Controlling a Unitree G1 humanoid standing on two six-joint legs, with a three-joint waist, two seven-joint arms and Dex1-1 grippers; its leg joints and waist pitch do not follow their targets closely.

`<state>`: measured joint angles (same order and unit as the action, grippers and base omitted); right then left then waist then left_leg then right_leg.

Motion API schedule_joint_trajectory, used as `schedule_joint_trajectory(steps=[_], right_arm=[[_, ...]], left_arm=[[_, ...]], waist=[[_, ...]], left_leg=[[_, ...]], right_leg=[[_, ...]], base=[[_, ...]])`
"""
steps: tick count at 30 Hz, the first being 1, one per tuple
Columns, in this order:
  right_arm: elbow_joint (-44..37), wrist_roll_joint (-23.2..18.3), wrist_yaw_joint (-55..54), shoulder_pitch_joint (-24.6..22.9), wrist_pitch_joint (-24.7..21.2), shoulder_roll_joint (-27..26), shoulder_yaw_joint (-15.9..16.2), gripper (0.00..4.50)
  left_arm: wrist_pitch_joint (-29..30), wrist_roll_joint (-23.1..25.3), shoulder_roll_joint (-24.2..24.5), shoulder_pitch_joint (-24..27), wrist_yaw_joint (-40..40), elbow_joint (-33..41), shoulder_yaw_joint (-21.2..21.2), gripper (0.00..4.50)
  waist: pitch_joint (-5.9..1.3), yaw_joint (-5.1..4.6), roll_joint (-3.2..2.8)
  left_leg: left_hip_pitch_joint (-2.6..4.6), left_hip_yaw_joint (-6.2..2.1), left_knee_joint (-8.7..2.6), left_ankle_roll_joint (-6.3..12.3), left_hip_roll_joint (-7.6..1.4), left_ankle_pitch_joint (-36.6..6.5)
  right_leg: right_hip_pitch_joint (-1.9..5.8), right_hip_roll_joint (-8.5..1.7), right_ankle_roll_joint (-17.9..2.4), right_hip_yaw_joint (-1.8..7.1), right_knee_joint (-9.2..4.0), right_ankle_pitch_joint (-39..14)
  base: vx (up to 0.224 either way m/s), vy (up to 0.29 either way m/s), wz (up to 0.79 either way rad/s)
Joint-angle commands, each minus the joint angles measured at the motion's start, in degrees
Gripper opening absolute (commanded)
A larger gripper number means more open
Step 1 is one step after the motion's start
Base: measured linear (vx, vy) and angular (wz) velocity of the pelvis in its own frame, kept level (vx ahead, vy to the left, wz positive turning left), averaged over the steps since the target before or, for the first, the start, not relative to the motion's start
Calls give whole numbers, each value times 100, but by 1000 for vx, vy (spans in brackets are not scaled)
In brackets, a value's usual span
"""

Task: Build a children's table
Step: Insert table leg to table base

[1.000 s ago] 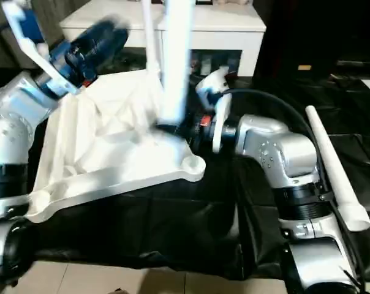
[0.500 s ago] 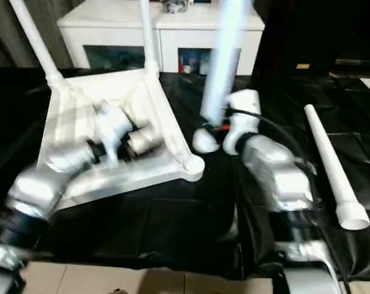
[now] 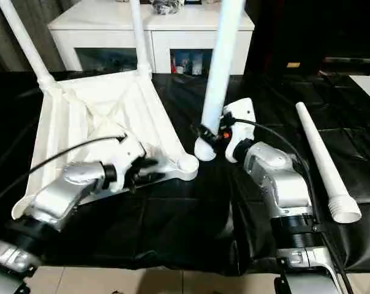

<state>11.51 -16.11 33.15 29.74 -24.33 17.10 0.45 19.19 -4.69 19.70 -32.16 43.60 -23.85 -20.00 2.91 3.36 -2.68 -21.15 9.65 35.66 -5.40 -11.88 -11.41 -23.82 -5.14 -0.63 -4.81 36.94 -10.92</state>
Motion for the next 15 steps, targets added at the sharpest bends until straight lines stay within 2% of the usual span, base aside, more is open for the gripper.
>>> schedule_joint_trajectory(steps=[1, 2, 3, 4, 5, 7, 9, 13, 15], right_arm=[[-177, 10, 67, 35, -21, 47, 4, 184], [-162, 23, 78, 44, -10, 53, 13, 184], [-147, 32, 85, 53, -2, 56, 18, 184], [-135, 34, 94, 63, 5, 64, 22, 184], [-123, 33, 108, 79, 5, 73, 22, 184], [-128, 24, 128, 94, -7, 88, 22, 184], [-140, 15, 176, 105, -18, 122, 34, 184], [-143, 9, 243, 137, -36, 151, 17, 184], [-129, -1, 287, 168, -41, 165, 13, 184]], left_arm=[[55, 36, -9, -110, 123, -41, -47, 155], [52, 54, -11, -123, 169, -48, -76, 142], [55, 85, -4, -132, 193, -63, -109, 131], [34, 143, 4, -147, 220, -105, -153, 123], [9, 207, -1, -174, 245, -182, -184, 120], [-6, 261, -2, -219, 307, -283, -216, 109], [3, 305, 25, -267, 446, -358, -272, 83], [39, 368, 98, -291, 624, -371, -331, 64], [47, 353, 126, -305, 674, -378, -300, 37]], waist=[[-427, 10, 4], [-431, 14, -19], [-432, 7, -3], [-432, 8, -33], [-428, 2, -17], [-425, 4, -21], [-415, 2, -18], [-424, -5, -15], [-426, -3, -19]], left_leg=[[-4, -7, -410, 147, -38, -778], [9, -6, -407, 151, -39, -783], [2, -5, -406, 162, -38, -772], [2, -10, -406, 158, -39, -775], [7, -5, -408, 166, -37, -813], [11, -3, -409, 156, -30, -884], [15, -8, -423, 145, -38, -922], [6, -10, -417, 155, -39, -878], [6, -11, -415, 170, -40, -839]], right_leg=[[408, -235, -1235, 263, -465, -600], [399, -237, -1259, 264, -464, -578], [403, -230, -1284, 265, -459, -486], [406, -232, -1297, 264, -451, -459], [404, -227, -1294, 263, -463, -468], [410, -236, -1278, 266, -480, -581], [406, -237, -1256, 264, -498, -690], [415, -236, -1298, 266, -474, -552], [417, -241, -1317, 266, -469, -510]], base=[[0, 0, 0], [0, 0, 0], [0, 0, 0], [0, 0, 0], [0, 0, 0], [0, 0, 0], [0, 0, 0], [0, 0, 0], [0, 0, 0]])
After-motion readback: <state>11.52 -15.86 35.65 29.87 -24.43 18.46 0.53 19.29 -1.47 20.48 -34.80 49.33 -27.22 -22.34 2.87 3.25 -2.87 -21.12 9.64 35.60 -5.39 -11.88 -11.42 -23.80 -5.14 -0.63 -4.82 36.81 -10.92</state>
